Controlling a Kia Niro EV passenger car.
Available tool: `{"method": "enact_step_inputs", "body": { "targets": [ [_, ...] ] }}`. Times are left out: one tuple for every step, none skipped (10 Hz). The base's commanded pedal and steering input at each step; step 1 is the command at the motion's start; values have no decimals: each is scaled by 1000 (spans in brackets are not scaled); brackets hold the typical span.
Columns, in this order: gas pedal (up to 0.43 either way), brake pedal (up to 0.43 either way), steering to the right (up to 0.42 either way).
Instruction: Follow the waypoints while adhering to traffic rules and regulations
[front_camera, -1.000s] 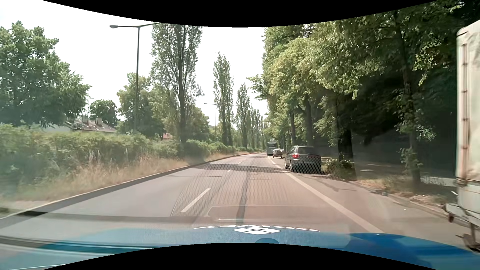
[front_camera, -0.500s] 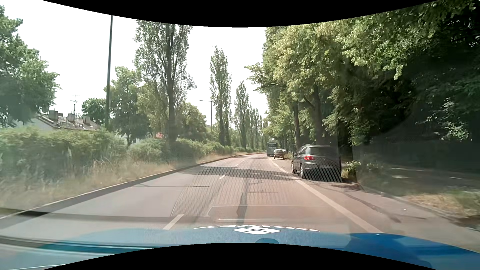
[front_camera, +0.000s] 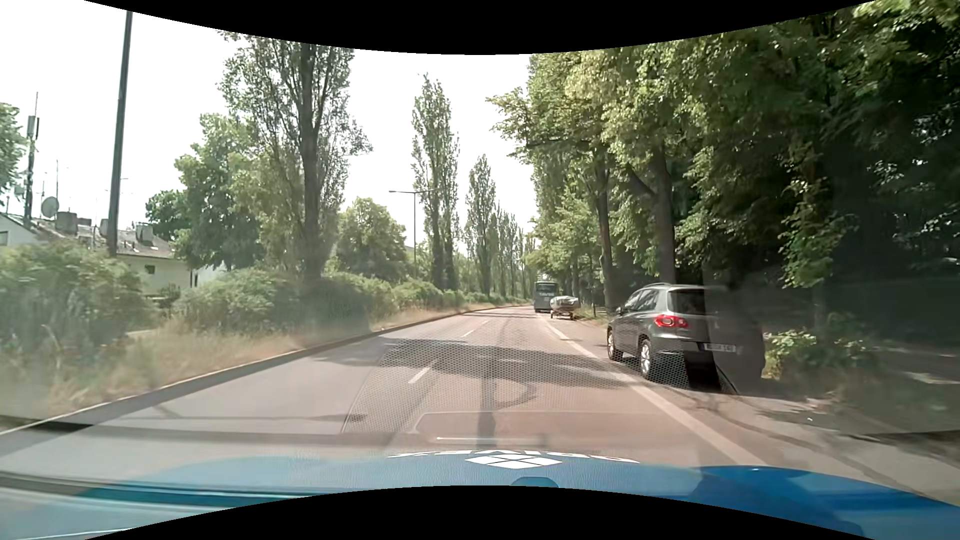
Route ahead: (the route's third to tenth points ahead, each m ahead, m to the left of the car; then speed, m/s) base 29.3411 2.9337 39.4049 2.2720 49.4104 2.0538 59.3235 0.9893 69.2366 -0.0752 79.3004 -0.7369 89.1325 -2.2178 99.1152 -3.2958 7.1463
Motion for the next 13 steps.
{"method": "enact_step_inputs", "body": {
  "targets": [
    [228,0,4],
    [228,0,4],
    [228,0,4],
    [228,0,4],
    [228,0,4],
    [228,0,4],
    [228,0,4],
    [228,0,4],
    [228,0,4],
    [228,0,4],
    [228,0,4],
    [228,0,4],
    [228,0,4]
  ]
}}
